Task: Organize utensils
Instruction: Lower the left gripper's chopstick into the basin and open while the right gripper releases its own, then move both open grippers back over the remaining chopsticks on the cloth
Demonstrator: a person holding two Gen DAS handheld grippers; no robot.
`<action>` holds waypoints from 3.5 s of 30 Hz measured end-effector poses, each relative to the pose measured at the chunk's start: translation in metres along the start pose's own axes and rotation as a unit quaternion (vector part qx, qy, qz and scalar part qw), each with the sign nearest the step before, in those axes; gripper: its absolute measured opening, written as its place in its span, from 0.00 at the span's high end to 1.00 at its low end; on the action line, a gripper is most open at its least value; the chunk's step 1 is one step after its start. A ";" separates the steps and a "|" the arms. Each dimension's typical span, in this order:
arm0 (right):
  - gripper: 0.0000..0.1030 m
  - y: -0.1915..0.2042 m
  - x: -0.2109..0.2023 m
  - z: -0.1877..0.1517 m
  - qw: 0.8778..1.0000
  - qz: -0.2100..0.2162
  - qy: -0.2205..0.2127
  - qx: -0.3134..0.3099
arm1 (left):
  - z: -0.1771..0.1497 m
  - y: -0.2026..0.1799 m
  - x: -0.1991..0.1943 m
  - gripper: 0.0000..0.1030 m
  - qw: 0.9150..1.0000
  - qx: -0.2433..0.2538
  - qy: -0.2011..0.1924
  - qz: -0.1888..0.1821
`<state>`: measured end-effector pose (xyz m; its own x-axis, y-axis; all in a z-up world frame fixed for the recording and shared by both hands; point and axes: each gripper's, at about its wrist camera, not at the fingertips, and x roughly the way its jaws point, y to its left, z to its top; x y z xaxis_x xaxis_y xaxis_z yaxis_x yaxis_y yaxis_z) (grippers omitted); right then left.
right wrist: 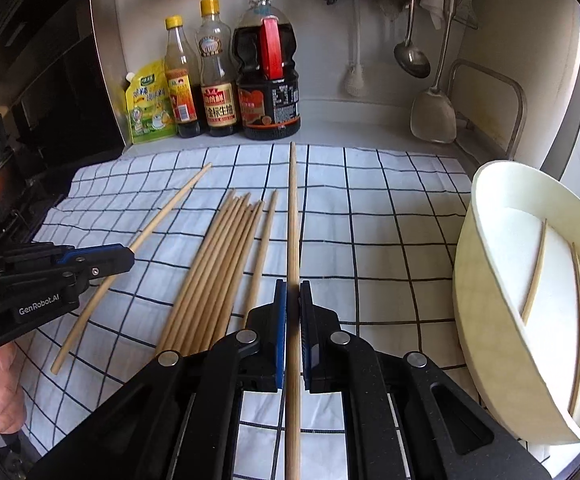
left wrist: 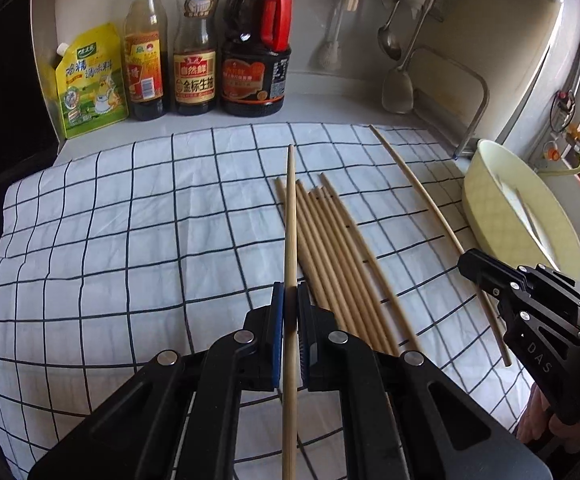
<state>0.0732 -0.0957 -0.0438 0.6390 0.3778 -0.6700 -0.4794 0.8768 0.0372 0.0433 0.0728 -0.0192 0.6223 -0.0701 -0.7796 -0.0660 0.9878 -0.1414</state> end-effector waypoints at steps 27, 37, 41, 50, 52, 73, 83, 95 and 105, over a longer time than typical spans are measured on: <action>0.94 -0.239 -0.074 -0.032 0.951 -0.131 -0.027 0.280 | 0.083 -0.302 0.077 0.93 0.966 0.215 0.037 -0.138; 0.89 -0.249 -0.069 -0.037 0.946 -0.132 -0.015 0.295 | 0.084 -0.300 0.104 0.90 0.969 0.214 0.058 -0.112; 0.75 -0.248 -0.075 -0.036 0.944 -0.146 -0.027 0.294 | 0.089 -0.283 0.093 0.37 0.976 0.193 0.031 -0.099; 0.75 -0.240 -0.076 -0.031 0.949 -0.134 -0.031 0.285 | 0.094 -0.242 0.067 0.31 0.983 0.164 0.008 -0.081; 0.75 -0.236 -0.074 -0.030 0.951 -0.133 -0.028 0.279 | 0.092 -0.235 0.066 0.31 0.983 0.163 0.011 -0.080; 0.59 -0.175 -0.056 -0.012 0.971 -0.096 -0.018 0.216 | 0.063 -0.153 0.037 0.28 0.990 0.126 0.013 -0.069; 0.54 -0.124 -0.052 -0.003 0.983 -0.057 -0.022 0.174 | 0.053 -0.096 0.016 0.28 0.994 0.094 0.003 -0.054; 0.48 -0.054 -0.038 0.000 0.995 -0.008 -0.021 0.097 | 0.018 -0.039 0.005 0.27 0.998 0.059 -0.010 -0.011; 0.47 -0.023 -0.015 -0.005 0.998 0.014 -0.006 0.060 | -0.005 -0.001 0.003 0.23 1.000 0.011 -0.016 0.013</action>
<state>0.0713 -0.1231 -0.0383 0.6338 0.4048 -0.6591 -0.4219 0.8951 0.1441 0.0415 0.0706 -0.0243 0.6453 -0.0403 -0.7629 -0.0651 0.9921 -0.1075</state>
